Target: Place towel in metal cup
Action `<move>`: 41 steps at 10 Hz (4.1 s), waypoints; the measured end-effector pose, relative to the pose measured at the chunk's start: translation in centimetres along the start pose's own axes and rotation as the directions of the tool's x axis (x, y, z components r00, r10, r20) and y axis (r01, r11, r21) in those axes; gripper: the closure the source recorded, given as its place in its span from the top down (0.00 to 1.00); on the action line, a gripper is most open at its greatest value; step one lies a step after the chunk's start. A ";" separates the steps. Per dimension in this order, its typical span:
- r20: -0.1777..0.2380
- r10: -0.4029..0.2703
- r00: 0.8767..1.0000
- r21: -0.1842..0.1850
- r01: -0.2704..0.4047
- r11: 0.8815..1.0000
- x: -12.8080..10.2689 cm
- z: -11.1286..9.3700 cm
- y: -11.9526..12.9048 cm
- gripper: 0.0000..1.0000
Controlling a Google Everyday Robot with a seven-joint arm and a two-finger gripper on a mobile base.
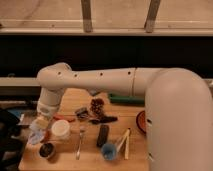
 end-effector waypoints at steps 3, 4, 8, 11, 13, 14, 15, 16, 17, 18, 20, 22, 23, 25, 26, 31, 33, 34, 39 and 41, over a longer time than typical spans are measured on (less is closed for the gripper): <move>-0.013 0.013 1.000 -0.038 -0.014 0.999 2.2 0.4 1.4 0.00; -0.011 0.021 1.000 -0.038 -0.022 0.999 2.9 0.2 1.8 0.00; 0.002 0.080 0.997 -0.034 -0.080 0.996 5.3 -0.3 3.1 0.00; 0.007 0.099 0.995 -0.070 -0.098 0.993 5.9 1.0 3.3 0.00; 0.013 0.100 0.995 -0.100 -0.098 0.990 5.9 1.8 3.1 0.00; 0.013 0.100 0.995 -0.114 -0.098 0.989 5.9 2.1 3.0 0.00; 0.008 0.099 0.995 -0.138 -0.097 0.986 5.9 2.7 2.7 0.00; 0.007 0.094 0.996 -0.155 -0.092 0.984 5.6 3.2 2.4 0.00; 0.000 0.086 0.996 -0.171 -0.084 0.982 5.4 3.7 2.1 0.00; -0.008 0.081 0.997 -0.180 -0.081 0.980 5.2 4.0 1.9 0.00; -0.038 0.066 0.997 -0.197 -0.072 0.978 4.7 4.6 1.3 0.00; -0.075 0.048 0.996 -0.205 -0.062 0.977 4.1 5.2 1.0 0.00; -0.092 0.045 0.995 -0.208 -0.063 0.976 4.0 5.5 0.8 0.00; -0.114 0.047 0.992 -0.213 -0.070 0.975 3.9 6.0 0.4 0.09; -0.115 0.049 0.992 -0.204 -0.071 0.976 3.9 6.0 0.1 0.21; -0.037 0.041 0.998 -0.042 -0.043 0.998 2.4 2.0 -1.2 0.67; -0.031 0.035 0.999 -0.031 -0.036 0.999 2.0 1.7 -1.6 0.79; -0.028 0.030 0.999 -0.047 -0.032 0.998 2.3 2.4 -1.7 0.80; 0.032 0.086 0.996 0.010 -0.086 0.996 3.8 1.2 -1.9 0.80; 0.070 0.114 0.991 0.147 -0.123 0.982 3.0 -1.3 -3.0 0.80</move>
